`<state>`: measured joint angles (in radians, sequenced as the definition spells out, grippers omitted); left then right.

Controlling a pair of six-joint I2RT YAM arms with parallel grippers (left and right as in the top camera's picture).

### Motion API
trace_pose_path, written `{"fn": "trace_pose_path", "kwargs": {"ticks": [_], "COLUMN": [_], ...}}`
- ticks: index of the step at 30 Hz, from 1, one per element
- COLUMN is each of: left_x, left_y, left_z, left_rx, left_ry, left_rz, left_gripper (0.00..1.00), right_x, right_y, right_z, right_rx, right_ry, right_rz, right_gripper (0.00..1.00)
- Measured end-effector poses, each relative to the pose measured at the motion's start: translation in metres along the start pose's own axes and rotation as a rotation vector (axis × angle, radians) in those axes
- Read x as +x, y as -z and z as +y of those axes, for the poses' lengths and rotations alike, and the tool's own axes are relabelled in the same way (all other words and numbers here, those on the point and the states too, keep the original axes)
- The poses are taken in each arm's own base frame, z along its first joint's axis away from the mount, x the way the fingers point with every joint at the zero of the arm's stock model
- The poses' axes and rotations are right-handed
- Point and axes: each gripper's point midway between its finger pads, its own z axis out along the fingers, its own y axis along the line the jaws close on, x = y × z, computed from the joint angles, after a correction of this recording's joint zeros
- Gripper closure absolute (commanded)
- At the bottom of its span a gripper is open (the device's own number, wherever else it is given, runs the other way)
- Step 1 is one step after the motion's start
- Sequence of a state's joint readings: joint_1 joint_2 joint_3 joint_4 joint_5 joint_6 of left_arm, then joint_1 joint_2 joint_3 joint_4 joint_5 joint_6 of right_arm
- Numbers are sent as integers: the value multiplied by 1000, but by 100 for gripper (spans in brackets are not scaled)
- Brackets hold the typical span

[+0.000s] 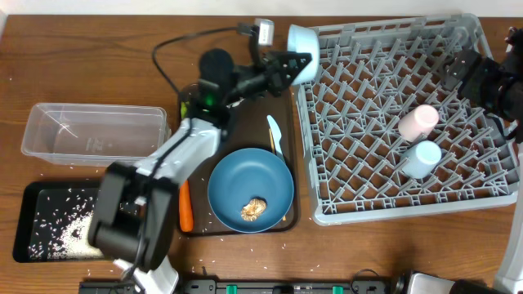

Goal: Sort waste into correct bins and load items into the dishwasher rack
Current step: 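Carry the emptied light-blue bowl right toward the dish rack with left gripper, then lower the light-blue bowl upside down into the rack and release it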

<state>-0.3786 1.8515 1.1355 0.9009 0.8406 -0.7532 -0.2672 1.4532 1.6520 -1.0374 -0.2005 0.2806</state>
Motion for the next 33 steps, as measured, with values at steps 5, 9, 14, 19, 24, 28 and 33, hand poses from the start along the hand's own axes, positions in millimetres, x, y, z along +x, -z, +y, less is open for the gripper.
{"fn": "trace_pose_path", "kwargs": {"ticks": [5,9,14,19,24,28,33], "left_x": [23,32,26,29,42,58,73], "left_y": [-20,-28,-33,-37,-44,-52,-55], "left_z": [15,16,10,8,8,14,24], "left_rx": [-33,-48,-47,-53,-47,-29,21], "left_ry": [83,107,94,100,107,121,153], "left_rz": [-6,-15,-64,-69,-52,-39,-35], "left_gripper": [94,94,94,94,94,94,93], "right_x": [2,4,16,23,24,26,32], "right_y": [0,-1,-11,-19,-19,-19,-18], "right_z": [-1,-1,-7,-11,-11,-12,-14], "right_rx": [3,4,17,26,28,31,38], "right_ry": [-1,-2,-11,-17,-17,-18,-18], "right_rz": [8,14,56,84,85,94,118], "right_gripper": [1,1,1,1,1,1,1]}}
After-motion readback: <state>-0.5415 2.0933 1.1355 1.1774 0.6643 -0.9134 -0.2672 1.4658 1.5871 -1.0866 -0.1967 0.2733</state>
